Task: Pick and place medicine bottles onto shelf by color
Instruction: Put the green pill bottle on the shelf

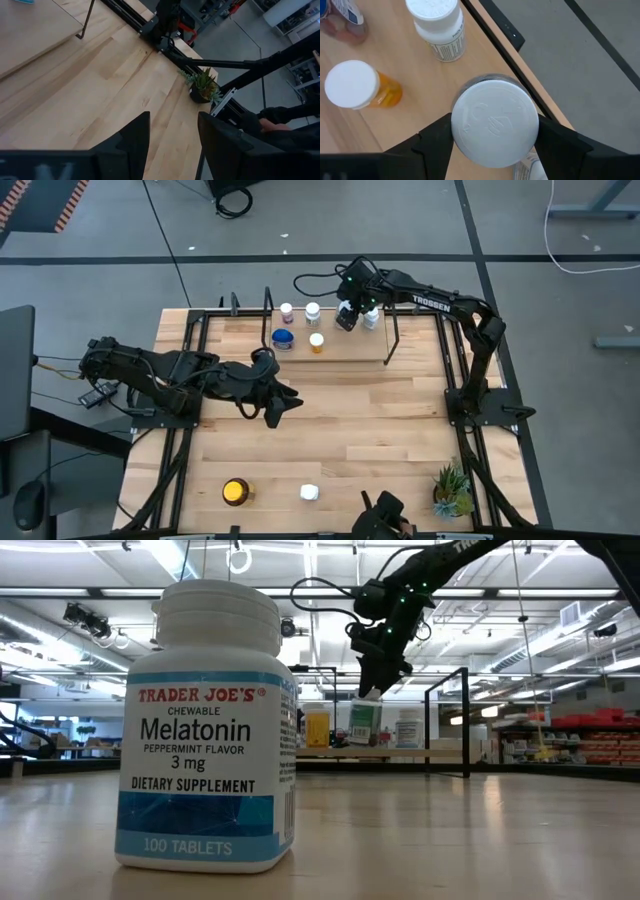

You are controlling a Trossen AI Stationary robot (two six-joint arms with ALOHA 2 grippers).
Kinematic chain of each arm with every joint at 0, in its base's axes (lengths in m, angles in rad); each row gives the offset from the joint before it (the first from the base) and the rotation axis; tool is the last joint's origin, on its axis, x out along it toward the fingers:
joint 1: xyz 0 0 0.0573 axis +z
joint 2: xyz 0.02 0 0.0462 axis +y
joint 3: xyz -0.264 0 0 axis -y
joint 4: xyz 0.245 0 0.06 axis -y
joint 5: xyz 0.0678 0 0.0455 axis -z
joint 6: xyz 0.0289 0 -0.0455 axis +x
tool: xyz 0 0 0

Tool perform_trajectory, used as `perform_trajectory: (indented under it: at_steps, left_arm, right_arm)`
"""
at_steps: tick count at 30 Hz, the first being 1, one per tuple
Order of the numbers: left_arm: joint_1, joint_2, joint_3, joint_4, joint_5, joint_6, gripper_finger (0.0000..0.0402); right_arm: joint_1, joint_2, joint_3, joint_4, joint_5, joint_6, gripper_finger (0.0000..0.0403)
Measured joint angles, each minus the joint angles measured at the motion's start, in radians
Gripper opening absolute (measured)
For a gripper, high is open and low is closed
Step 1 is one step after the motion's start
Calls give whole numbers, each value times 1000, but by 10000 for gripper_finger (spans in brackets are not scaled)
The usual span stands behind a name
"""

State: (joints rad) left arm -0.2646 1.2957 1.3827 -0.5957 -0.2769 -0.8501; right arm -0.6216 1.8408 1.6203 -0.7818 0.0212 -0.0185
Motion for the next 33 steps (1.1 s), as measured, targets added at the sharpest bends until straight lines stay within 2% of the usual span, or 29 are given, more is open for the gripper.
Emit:
perform_trajectory:
  at_steps: [11,22,33]
  left_arm:
    - [0,0,0,0,0,0,172]
    - [0,0,0,0,0,-3,172]
    - [-1,0,1,0,0,-11,172]
  right_arm:
    - [0,0,0,0,0,15,258]
    - [0,0,0,12,0,45,296]
    - [3,0,0,16,0,46,295]
